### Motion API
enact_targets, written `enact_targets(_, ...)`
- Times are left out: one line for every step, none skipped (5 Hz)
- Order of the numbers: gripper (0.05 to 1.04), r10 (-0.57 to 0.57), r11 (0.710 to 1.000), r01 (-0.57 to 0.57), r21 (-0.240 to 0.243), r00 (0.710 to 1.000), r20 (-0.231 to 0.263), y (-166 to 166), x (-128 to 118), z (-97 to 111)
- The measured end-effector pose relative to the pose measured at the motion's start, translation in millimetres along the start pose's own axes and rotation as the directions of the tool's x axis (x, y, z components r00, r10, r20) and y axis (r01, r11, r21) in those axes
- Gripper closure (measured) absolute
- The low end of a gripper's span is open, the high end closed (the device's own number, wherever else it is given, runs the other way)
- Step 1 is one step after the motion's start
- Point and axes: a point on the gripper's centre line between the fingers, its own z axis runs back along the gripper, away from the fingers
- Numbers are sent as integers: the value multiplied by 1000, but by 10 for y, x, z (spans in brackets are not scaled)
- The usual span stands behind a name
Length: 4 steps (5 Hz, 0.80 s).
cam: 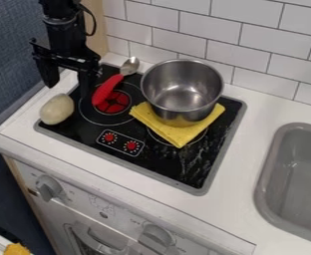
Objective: Move the red spoon to the lower side of the right burner
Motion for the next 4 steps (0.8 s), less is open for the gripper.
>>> enact_targets(83,-3,1000,3,-15,999,-32,-30,-15,-107)
enact_targets(83,-15,999,14,-45,999,-34,-59,212,-194)
enact_targets(83,-45,997,42,-63,998,-48,-150,451,-325)
enact_targets(83,-44,997,41,-61,998,-44,-194,568,-381)
